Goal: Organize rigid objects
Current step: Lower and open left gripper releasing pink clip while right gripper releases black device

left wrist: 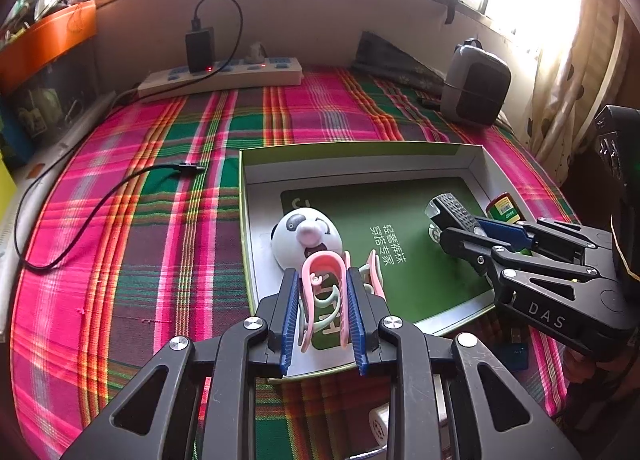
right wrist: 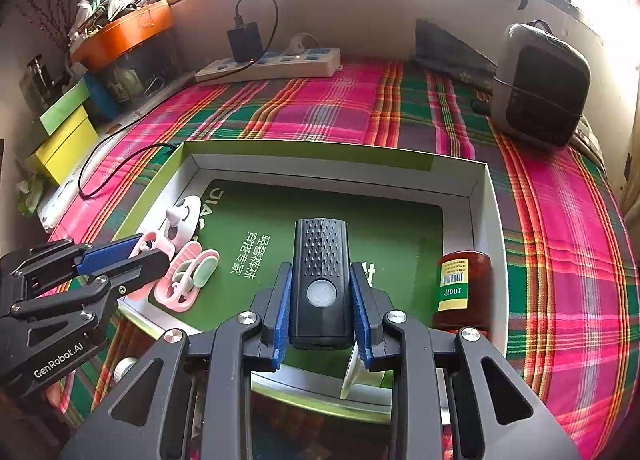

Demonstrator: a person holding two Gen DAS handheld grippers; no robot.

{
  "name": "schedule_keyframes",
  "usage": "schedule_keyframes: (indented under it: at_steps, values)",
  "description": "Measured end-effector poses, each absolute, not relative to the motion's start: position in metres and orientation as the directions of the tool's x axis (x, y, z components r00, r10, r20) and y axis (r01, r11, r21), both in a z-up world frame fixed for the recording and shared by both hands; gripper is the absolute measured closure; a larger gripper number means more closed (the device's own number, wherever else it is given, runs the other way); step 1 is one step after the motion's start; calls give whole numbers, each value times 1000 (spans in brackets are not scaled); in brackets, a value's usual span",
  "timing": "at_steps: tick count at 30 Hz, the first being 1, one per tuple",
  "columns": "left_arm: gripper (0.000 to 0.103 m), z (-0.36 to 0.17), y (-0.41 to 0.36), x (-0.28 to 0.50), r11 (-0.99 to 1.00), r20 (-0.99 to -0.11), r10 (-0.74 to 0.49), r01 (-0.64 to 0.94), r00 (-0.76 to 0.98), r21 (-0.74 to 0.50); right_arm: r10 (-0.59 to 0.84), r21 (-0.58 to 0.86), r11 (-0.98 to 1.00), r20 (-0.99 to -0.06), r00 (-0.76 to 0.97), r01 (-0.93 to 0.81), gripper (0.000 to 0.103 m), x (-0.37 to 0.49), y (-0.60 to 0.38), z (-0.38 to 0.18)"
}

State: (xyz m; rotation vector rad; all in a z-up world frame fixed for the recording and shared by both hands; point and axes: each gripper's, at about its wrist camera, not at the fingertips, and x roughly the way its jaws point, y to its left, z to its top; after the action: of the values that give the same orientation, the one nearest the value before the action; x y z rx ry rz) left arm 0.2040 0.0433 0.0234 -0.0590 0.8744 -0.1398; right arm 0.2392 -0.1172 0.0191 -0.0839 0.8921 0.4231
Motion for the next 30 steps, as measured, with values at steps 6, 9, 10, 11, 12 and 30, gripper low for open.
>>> schedule_keyframes:
  at_steps: [6, 9, 10, 11, 12, 30]
  values:
    - [80, 24, 42, 205, 989, -759, -149, 98, 633, -112, 325, 105, 913, -772, 546, -395, 75, 240, -116, 16]
    - [79, 23, 42, 205, 988, -759, -151, 102, 633, -112, 327, 107, 912, -772, 545, -397, 75, 240, -115, 16]
    - [79, 23, 42, 205, 988, -758, -153, 104, 634, -112, 329, 108, 911, -772, 544, -398, 75, 240, -115, 16]
    - [79, 23, 43, 205, 988, -758, -154, 105, 633, -113, 329, 108, 911, -772, 544, -398, 75, 240, -115, 16]
    - [79, 23, 43, 205, 988, -758, -154, 106, 633, -113, 328, 108, 912, -772, 545, -396, 75, 240, -115, 16]
    - [70, 22, 40, 204, 987, -755, -162, 117, 635, -114, 343, 126, 912, -755, 558, -390, 67, 237, -116, 20]
